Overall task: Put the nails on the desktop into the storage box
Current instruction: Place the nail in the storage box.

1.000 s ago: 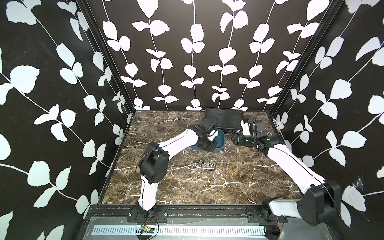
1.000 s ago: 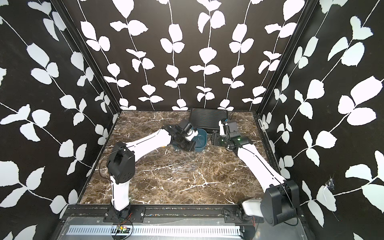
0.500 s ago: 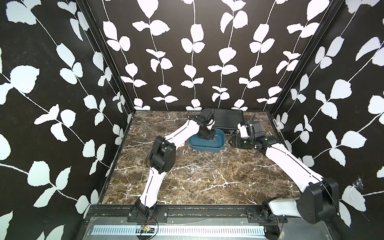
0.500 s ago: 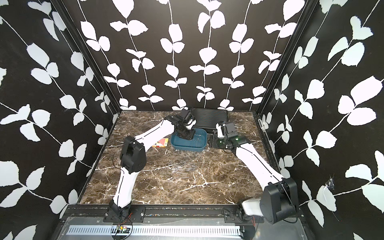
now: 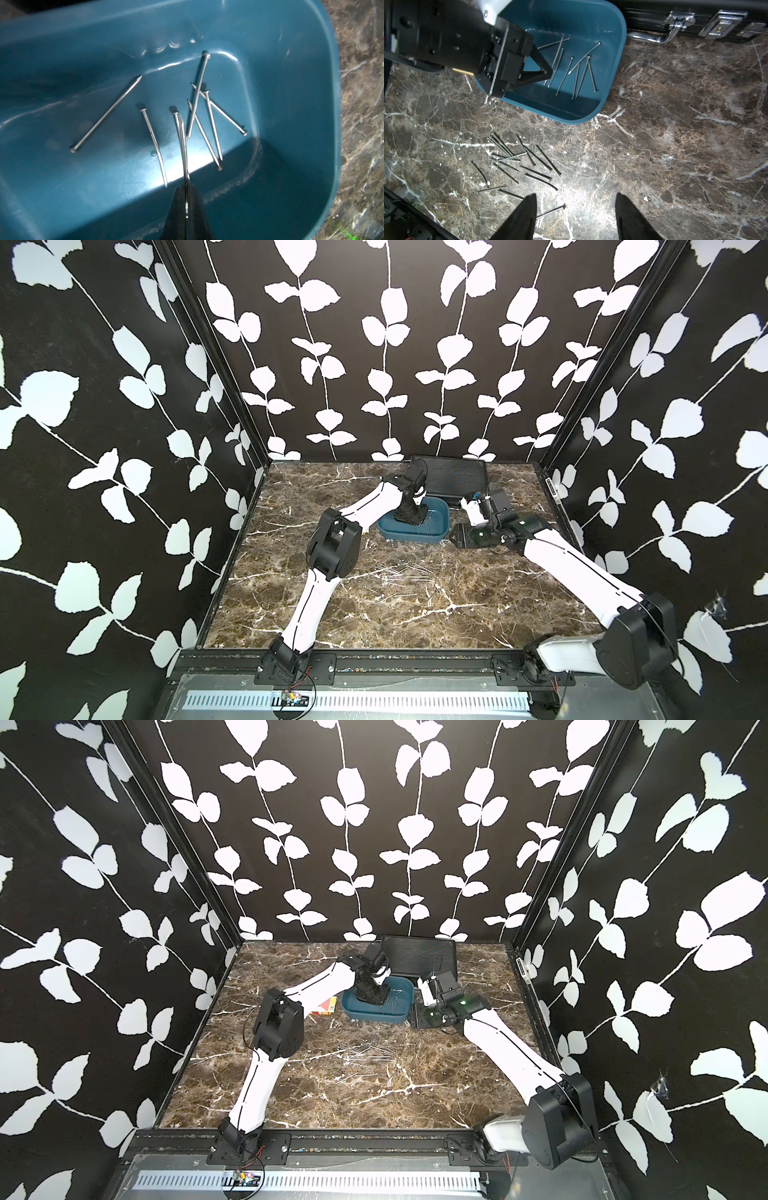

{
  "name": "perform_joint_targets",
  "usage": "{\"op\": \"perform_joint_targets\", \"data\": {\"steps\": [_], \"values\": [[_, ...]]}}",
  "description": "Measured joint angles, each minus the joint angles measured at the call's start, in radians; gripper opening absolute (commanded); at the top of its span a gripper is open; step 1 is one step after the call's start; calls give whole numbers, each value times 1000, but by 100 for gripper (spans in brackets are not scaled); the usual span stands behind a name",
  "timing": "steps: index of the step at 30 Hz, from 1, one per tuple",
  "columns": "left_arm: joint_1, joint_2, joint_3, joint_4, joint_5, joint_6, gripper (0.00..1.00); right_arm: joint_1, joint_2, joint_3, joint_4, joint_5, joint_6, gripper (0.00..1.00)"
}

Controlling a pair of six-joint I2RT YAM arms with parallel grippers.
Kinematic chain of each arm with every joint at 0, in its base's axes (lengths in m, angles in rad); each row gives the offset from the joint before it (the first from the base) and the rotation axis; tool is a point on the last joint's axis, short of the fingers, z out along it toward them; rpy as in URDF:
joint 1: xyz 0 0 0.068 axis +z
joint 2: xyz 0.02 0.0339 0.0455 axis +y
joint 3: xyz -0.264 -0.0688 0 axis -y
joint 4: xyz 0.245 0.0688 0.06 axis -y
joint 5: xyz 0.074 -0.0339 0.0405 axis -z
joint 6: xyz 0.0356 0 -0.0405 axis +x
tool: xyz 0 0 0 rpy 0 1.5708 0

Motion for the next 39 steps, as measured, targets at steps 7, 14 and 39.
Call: {"op": "perform_joint_targets", "data": {"steps": [7,14,39], "values": [[0,1,0,-11,13,-1,27,48,15,-7,-8,17,6,64],[8,-68,-119,-13,55,-3,32,92,21,-76,5,39,140,64],[31,-562,-587,2,-90,-55,48,119,227,56,-143,-38,-200,61]]}}
